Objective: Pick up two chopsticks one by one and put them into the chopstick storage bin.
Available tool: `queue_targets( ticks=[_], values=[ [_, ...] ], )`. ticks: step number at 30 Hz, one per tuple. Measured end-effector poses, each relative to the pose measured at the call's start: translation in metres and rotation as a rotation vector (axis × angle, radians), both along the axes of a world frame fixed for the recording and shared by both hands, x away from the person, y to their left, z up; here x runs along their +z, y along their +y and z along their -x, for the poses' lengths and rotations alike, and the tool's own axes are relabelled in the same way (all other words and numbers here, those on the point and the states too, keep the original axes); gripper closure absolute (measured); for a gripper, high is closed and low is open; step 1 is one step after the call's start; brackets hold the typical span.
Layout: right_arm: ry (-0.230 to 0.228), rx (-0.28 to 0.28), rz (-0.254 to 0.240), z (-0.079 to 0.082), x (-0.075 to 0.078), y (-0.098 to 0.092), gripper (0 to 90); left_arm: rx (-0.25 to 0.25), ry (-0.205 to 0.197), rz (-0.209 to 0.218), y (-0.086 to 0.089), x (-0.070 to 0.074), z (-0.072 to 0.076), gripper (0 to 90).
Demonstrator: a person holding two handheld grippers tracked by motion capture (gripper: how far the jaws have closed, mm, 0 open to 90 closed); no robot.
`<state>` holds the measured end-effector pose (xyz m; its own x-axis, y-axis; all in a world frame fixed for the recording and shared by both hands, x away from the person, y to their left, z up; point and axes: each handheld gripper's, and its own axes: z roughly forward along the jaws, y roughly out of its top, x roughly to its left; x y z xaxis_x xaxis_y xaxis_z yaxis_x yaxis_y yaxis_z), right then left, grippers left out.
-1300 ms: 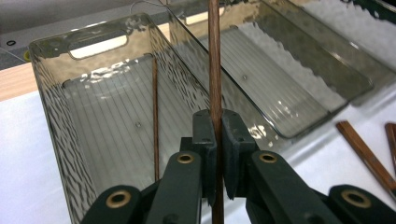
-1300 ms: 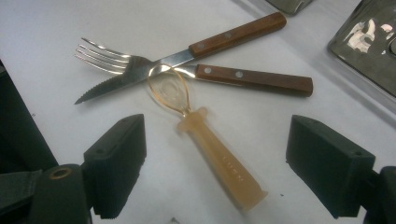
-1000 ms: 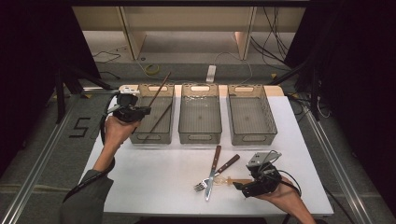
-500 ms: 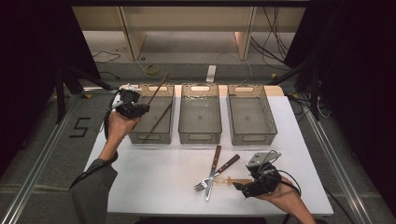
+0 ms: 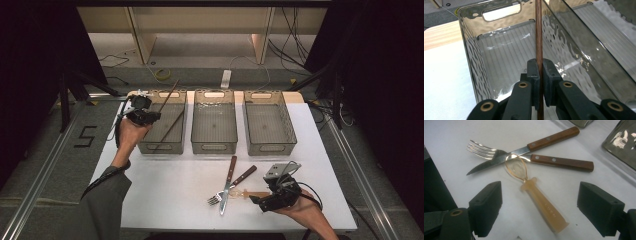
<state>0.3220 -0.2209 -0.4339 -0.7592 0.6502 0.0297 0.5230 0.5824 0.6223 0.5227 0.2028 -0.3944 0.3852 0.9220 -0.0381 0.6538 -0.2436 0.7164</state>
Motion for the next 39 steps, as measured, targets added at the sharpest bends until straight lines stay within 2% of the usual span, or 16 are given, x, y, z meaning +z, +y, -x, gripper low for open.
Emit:
queue_targets(
  ticks=[1, 3, 6, 8, 9, 11, 12, 18, 21, 22, 28, 30, 39],
  values=[
    [0.000, 0.002, 0.000, 0.000, 0.000, 0.000, 20.9, 0.000, 0.003, -0.003, 0.000, -0.001, 0.000, 84.5],
    [0.001, 0.006, 0.002, 0.000, 0.000, 0.000, 20.9, 0.005, 0.007, 0.021, 0.000, -0.002, -0.001, 84.4],
    [0.004, 0.007, 0.004, 0.000, -0.001, 0.001, 20.9, 0.000, 0.011, -0.005, -0.003, -0.005, -0.002, 84.2],
    [0.004, 0.008, 0.003, 0.000, -0.001, 0.000, 20.9, 0.016, 0.013, -0.008, -0.002, -0.006, -0.003, 83.6],
    [0.003, 0.010, 0.002, 0.000, -0.001, 0.000, 20.9, 0.026, 0.012, 0.005, -0.002, -0.007, -0.004, 80.4],
    [0.005, 0.004, -0.002, 0.000, 0.000, 0.000, 20.9, 0.041, 0.023, 0.006, -0.001, -0.007, -0.005, 64.8],
    [0.003, 0.006, -0.002, 0.000, 0.000, -0.001, 21.0, 0.042, 0.029, 0.014, -0.001, -0.007, -0.005, 59.8],
    [0.000, 0.003, -0.001, 0.000, 0.000, -0.001, 21.0, 0.031, 0.041, 0.059, -0.001, -0.001, 0.000, 44.3],
    [-0.001, 0.005, 0.001, 0.000, 0.001, -0.001, 21.3, 0.004, 0.018, 0.108, -0.004, 0.006, 0.010, 39.6],
    [-0.003, 0.009, 0.002, 0.000, 0.002, 0.000, 21.7, -0.018, 0.013, 0.115, -0.006, 0.009, 0.015, 38.5],
    [-0.005, 0.023, 0.016, -0.003, 0.004, 0.001, 21.9, -0.057, -0.022, 0.160, -0.010, 0.020, 0.037, 28.7],
    [-0.005, 0.026, 0.016, -0.005, 0.005, 0.001, 22.0, -0.063, -0.038, 0.187, -0.011, 0.022, 0.045, 25.8],
    [0.024, 0.057, 0.078, -0.012, 0.004, 0.009, 23.7, -0.121, -0.063, 0.261, -0.013, 0.022, 0.083, 18.3]
  ],
)
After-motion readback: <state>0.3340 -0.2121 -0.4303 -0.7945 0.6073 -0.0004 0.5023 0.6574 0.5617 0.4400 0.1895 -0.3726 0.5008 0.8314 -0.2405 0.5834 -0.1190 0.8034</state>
